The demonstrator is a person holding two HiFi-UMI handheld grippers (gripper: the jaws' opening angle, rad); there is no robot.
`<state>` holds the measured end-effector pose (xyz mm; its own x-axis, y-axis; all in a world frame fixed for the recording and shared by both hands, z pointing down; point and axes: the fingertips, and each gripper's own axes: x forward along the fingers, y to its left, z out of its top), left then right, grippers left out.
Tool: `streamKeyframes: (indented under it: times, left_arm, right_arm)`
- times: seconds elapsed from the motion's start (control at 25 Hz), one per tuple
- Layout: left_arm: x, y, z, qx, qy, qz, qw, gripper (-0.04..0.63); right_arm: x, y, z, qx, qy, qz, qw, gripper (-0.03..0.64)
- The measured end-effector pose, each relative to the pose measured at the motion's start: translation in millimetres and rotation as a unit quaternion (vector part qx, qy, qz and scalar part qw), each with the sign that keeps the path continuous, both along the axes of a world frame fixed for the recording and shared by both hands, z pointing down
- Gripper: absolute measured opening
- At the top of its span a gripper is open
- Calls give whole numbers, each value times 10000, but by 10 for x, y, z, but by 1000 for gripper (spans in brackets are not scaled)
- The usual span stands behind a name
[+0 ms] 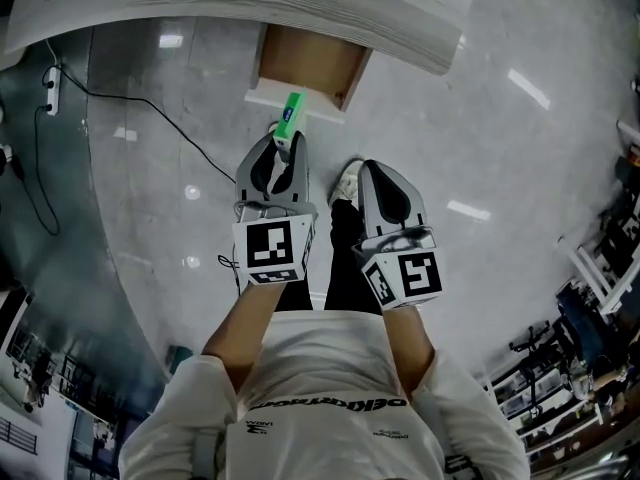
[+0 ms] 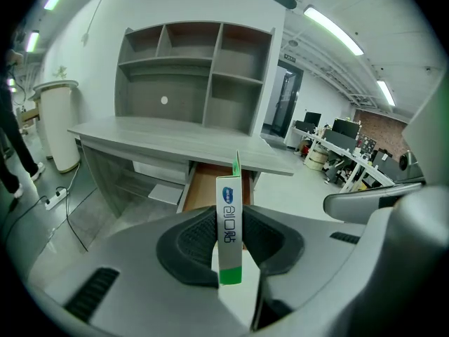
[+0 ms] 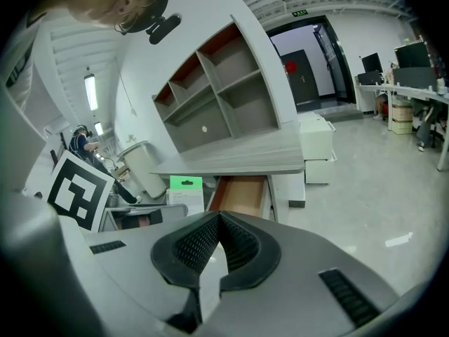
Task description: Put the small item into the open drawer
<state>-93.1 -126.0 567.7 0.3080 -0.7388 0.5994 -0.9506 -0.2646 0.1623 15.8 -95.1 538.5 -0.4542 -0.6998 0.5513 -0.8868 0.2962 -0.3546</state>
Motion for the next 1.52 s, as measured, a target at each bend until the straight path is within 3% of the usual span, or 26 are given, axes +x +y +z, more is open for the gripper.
streamKeyframes:
  times: [0.2, 1.12, 1.52]
  left_arm:
    - [6, -138, 172, -47, 64, -10, 10000, 97]
    - [-12, -455, 888, -376, -393, 107, 9985, 98]
    - [5, -655, 1059, -500, -404, 165, 9978, 98]
  right_arm:
    - [5, 20, 100, -58, 33, 37, 10000, 31]
    - [14, 76, 383, -331, 97, 14, 9994, 31]
    - [-5, 74, 424, -414, 118, 32, 9991, 31]
